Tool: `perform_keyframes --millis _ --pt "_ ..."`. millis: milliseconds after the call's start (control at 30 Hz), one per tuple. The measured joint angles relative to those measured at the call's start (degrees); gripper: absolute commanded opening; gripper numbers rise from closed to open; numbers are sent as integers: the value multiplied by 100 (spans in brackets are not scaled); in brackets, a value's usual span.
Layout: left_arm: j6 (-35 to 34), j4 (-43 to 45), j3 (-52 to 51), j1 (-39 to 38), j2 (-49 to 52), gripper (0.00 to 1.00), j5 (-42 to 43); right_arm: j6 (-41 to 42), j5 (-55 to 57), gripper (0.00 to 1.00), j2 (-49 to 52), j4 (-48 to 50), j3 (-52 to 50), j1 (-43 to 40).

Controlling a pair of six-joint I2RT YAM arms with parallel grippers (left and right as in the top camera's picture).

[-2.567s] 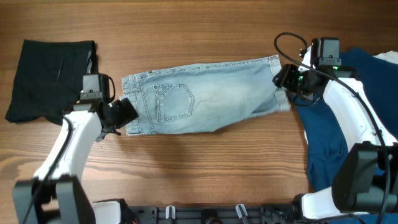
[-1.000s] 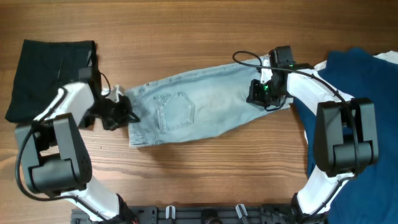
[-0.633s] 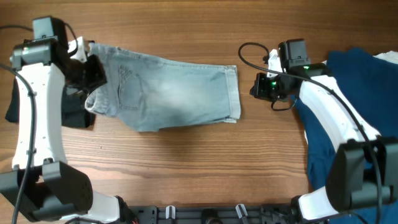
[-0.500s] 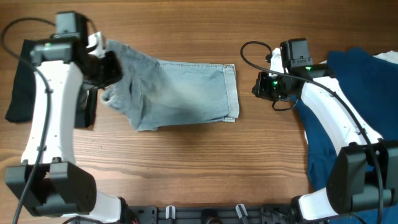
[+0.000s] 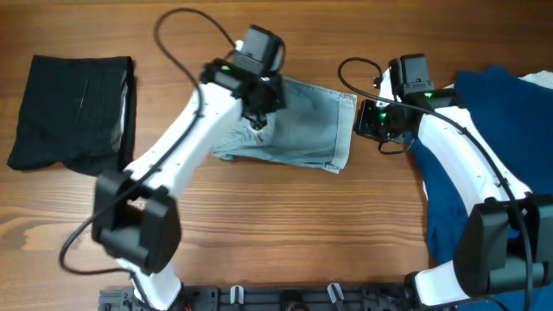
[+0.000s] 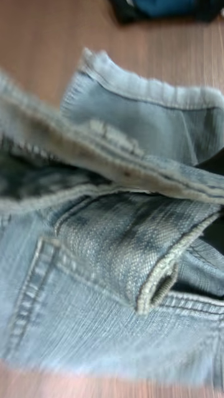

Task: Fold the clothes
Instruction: 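Fold the waist end over toward the right gripper with the left gripper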

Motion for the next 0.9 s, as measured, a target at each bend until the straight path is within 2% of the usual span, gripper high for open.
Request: perform_keyframes --millis 100,367,633,767,833,867,900 --pt "-26 22 0 -74 111 4 -26 20 59 4 92 426 -326 -2" --pt "-68 153 0 92 -101 4 184 22 -490 4 855 2476 -1386 -20" --pt "-184 667 -2 13 -236 4 717 15 -890 4 1019 2656 -1377 -83" --pt "-195 697 0 -262 -212 9 688 15 -938 4 1040 2656 -1366 -83" --pt "-197 691 0 -413 -76 16 688 15 -935 4 1040 2623 -1357 -83" --pt "-199 678 0 -452 9 34 691 15 -933 4 1040 2559 -1346 -83" --pt "-216 664 0 -503 168 57 717 13 -935 4 1040 2505 -1335 -83"
